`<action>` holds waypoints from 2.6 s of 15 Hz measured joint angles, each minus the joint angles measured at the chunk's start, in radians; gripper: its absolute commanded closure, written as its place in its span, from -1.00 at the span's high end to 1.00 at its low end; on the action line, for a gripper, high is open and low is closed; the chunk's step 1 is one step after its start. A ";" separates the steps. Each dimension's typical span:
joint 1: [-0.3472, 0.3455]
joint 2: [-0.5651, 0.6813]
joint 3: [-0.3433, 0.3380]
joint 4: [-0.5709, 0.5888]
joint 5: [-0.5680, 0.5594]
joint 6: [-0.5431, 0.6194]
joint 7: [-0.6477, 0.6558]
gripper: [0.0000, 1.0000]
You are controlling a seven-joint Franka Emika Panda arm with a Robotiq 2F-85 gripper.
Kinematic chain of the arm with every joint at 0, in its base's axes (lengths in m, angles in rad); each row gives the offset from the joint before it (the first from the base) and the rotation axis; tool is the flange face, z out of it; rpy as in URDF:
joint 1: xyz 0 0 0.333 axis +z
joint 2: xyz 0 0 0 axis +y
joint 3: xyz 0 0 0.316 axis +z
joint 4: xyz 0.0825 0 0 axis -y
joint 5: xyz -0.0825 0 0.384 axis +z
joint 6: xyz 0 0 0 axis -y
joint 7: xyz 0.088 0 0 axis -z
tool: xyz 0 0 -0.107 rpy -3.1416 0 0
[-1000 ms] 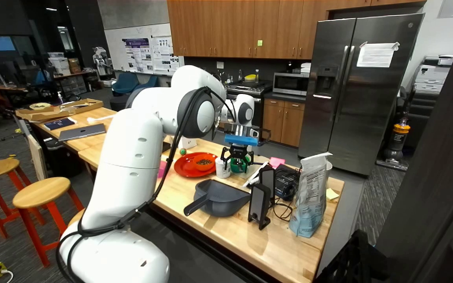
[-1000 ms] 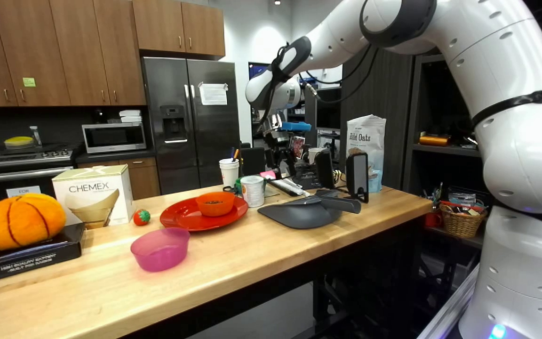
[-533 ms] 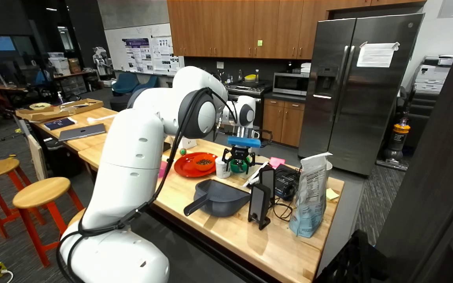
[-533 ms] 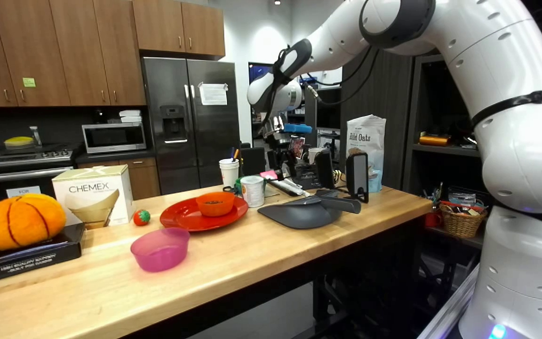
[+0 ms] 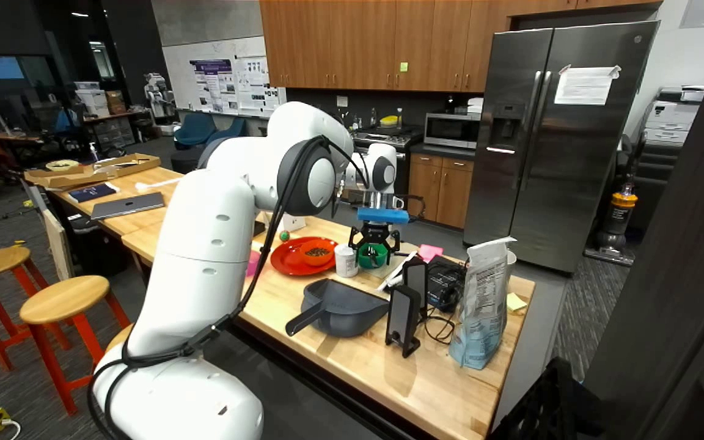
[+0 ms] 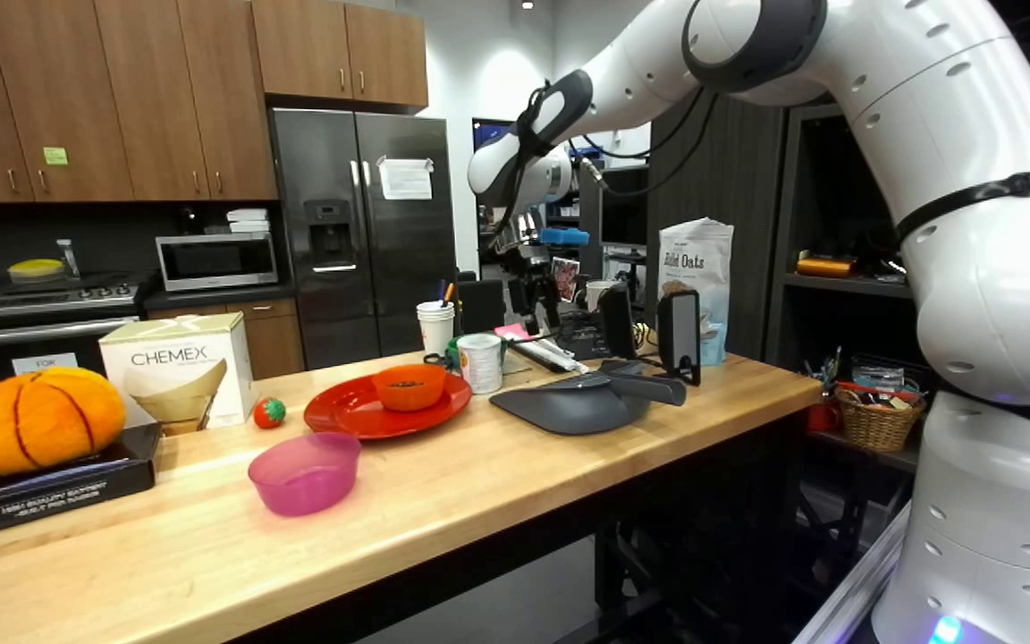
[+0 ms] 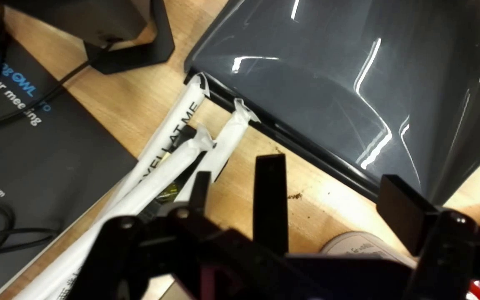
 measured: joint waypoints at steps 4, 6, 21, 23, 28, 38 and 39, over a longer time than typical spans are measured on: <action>-0.001 0.000 0.000 0.020 -0.028 0.000 -0.038 1.00; -0.001 0.004 0.000 0.027 -0.034 0.000 -0.076 1.00; -0.019 0.109 0.010 0.106 -0.022 -0.002 -0.171 1.00; -0.019 0.116 0.010 0.112 -0.022 -0.003 -0.171 1.00; -0.019 0.119 0.011 0.120 -0.022 -0.012 -0.171 0.36; -0.018 0.128 0.011 0.140 -0.022 -0.016 -0.170 -0.88; -0.018 0.128 0.011 0.141 -0.022 -0.017 -0.170 -0.85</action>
